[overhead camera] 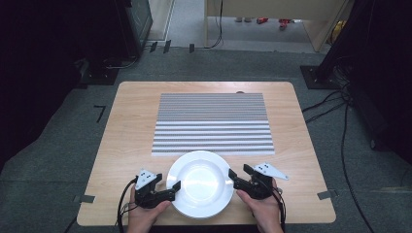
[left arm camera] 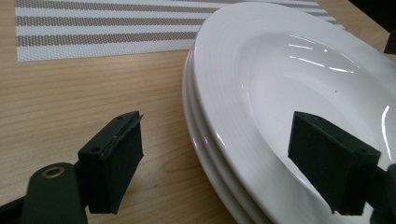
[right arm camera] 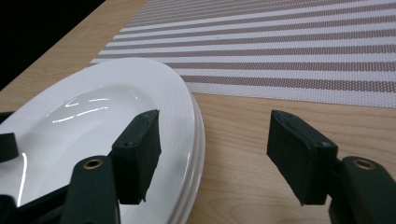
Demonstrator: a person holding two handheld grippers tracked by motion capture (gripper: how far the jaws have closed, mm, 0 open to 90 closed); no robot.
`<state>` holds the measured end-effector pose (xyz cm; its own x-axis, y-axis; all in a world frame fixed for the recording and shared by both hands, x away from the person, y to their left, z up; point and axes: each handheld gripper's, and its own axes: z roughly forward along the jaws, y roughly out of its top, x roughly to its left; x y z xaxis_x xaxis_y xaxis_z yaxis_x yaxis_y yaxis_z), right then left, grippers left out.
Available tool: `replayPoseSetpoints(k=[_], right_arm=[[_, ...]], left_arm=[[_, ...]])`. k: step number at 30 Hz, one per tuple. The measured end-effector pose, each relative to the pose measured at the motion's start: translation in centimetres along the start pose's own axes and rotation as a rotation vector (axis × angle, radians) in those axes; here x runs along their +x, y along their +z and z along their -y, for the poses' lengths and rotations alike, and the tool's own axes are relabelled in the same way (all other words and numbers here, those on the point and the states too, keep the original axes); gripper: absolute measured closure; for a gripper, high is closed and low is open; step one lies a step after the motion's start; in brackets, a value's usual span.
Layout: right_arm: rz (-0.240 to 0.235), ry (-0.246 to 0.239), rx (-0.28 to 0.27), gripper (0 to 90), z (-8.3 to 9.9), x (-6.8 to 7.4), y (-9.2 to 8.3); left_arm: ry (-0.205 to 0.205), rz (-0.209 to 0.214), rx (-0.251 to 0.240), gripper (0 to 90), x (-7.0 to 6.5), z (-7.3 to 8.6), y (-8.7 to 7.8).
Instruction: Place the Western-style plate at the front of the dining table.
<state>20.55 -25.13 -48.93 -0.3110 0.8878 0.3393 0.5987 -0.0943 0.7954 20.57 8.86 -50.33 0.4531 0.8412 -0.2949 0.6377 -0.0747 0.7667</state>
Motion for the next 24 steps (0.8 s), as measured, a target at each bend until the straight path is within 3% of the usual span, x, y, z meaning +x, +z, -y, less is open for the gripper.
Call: replayPoseSetpoints(k=[7, 8, 12, 14, 15, 17, 24], right_arm=[[0.000, 0.019, 0.037, 49.9, -0.3, 0.4, 0.2], [-0.036, 0.077, 0.067, 54.4, -0.3, 0.7, 0.4], [-0.049, 0.124, 0.093, 59.9, -0.3, 1.2, 0.8], [-0.050, 0.134, 0.087, 61.3, -0.3, 1.3, 1.0], [-0.051, 0.125, 0.055, 67.1, -0.2, 1.0, 1.1], [-0.042, 0.122, 0.033, 69.8, 0.1, 0.8, 1.0], [-0.056, 0.103, -0.022, 73.0, 0.5, 0.4, 0.6]], left_arm=[[-0.003, -0.004, -0.001, 27.2, 0.0, 0.0, 0.0], [-0.006, 0.005, -0.003, 29.6, 0.1, 0.1, 0.0], [-0.003, 0.026, -0.008, 37.1, -0.1, 0.1, 0.0], [-0.002, 0.031, -0.010, 40.7, -0.1, 0.1, 0.0], [-0.001, 0.037, -0.011, 42.3, -0.1, 0.1, 0.0], [0.007, 0.046, -0.012, 44.0, -0.2, 0.2, -0.1], [0.003, 0.061, -0.017, 45.4, 0.1, 0.2, -0.2]])
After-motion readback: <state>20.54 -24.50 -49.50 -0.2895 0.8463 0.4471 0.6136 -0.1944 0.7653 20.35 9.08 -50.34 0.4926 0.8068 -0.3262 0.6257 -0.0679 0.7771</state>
